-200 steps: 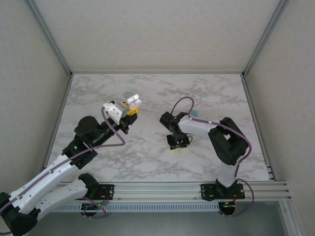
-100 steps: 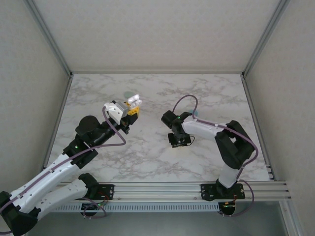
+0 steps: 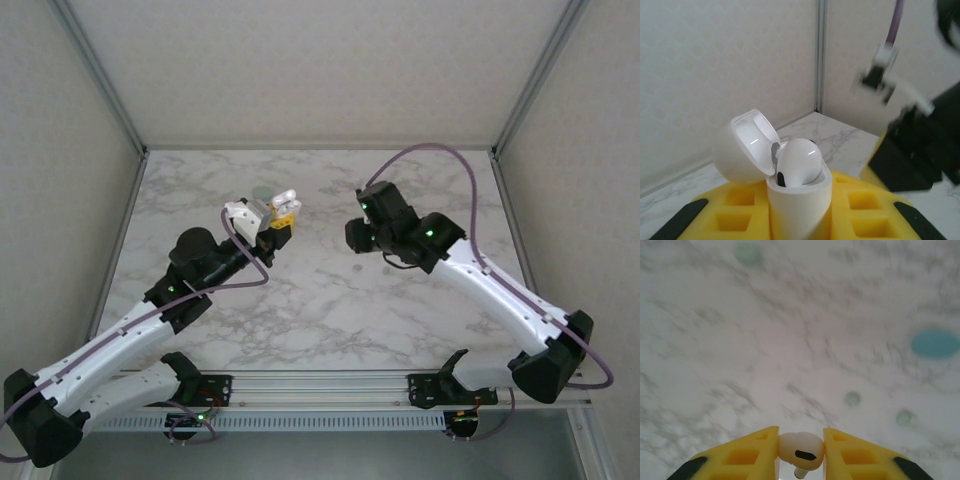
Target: Insert the wireless bluetooth earbuds into the charging case
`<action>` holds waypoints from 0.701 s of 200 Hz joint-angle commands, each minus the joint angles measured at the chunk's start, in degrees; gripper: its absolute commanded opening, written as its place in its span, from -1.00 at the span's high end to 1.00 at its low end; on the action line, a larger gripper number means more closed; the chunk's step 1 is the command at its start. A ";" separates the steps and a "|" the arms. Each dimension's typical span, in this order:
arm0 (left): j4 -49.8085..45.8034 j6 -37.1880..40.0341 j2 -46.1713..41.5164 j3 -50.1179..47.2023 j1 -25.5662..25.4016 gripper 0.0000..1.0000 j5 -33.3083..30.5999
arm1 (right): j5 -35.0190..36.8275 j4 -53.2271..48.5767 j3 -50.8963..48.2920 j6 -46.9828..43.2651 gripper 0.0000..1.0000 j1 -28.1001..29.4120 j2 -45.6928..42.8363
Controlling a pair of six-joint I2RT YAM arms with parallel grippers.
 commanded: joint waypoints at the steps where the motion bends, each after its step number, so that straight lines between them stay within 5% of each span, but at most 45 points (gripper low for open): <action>1: 4.79 -2.54 1.00 0.64 -0.48 0.86 3.59 | 3.14 2.23 5.37 -3.49 0.48 1.85 -1.33; 140: 6.07 -2.65 3.14 0.44 -0.52 0.87 7.57 | -9.07 14.59 11.65 -4.83 0.47 5.35 0.00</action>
